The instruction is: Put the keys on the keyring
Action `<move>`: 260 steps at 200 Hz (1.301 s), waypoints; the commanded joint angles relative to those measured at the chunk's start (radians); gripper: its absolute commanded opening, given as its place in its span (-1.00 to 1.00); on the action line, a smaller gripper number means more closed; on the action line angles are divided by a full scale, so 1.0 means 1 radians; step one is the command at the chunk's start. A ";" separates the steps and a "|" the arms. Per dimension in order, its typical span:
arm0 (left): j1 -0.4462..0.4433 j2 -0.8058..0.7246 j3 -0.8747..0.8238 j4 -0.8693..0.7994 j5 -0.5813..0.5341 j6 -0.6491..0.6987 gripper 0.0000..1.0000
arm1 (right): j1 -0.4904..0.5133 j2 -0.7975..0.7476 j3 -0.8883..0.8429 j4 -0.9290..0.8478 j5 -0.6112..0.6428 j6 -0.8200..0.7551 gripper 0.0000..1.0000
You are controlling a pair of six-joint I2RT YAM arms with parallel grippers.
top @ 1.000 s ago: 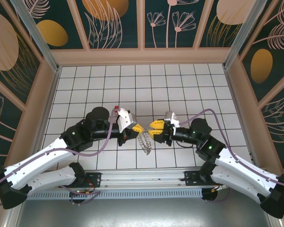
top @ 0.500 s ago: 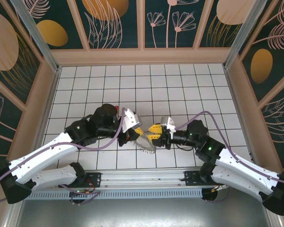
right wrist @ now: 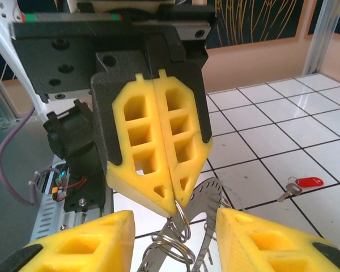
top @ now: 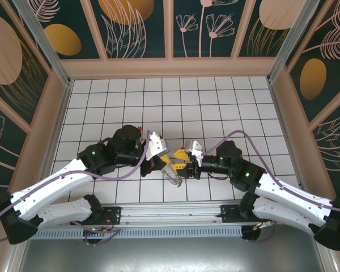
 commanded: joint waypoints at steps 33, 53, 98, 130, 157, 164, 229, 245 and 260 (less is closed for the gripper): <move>-0.003 -0.046 0.013 0.009 0.044 0.029 -1.00 | 0.021 0.036 0.047 -0.011 0.031 -0.039 -0.24; -0.004 -0.049 0.013 0.008 0.048 0.031 -1.00 | 0.022 0.040 0.047 -0.013 0.031 -0.041 -0.32; -0.008 -0.046 0.013 0.008 0.055 0.033 -1.00 | 0.026 0.042 0.045 -0.003 0.019 -0.044 -0.53; -0.012 -0.046 0.013 0.002 0.045 0.033 -1.00 | 0.029 0.034 0.052 -0.012 0.005 -0.045 -0.47; -0.011 -0.038 0.013 0.001 0.046 0.034 -1.00 | 0.030 0.020 0.047 -0.013 0.006 -0.044 -0.45; -0.012 -0.035 0.013 0.000 0.045 0.034 -1.00 | 0.033 0.020 0.047 -0.013 0.005 -0.045 -0.46; -0.014 -0.033 0.013 -0.010 0.043 0.035 -1.00 | 0.033 0.013 0.043 -0.001 0.015 -0.049 -0.93; -0.014 -0.032 0.013 -0.009 0.044 0.034 -1.00 | 0.032 0.010 0.039 0.003 0.019 -0.053 -1.00; -0.015 -0.030 0.013 -0.007 0.045 0.033 -1.00 | 0.032 0.002 0.032 0.009 0.024 -0.053 -1.00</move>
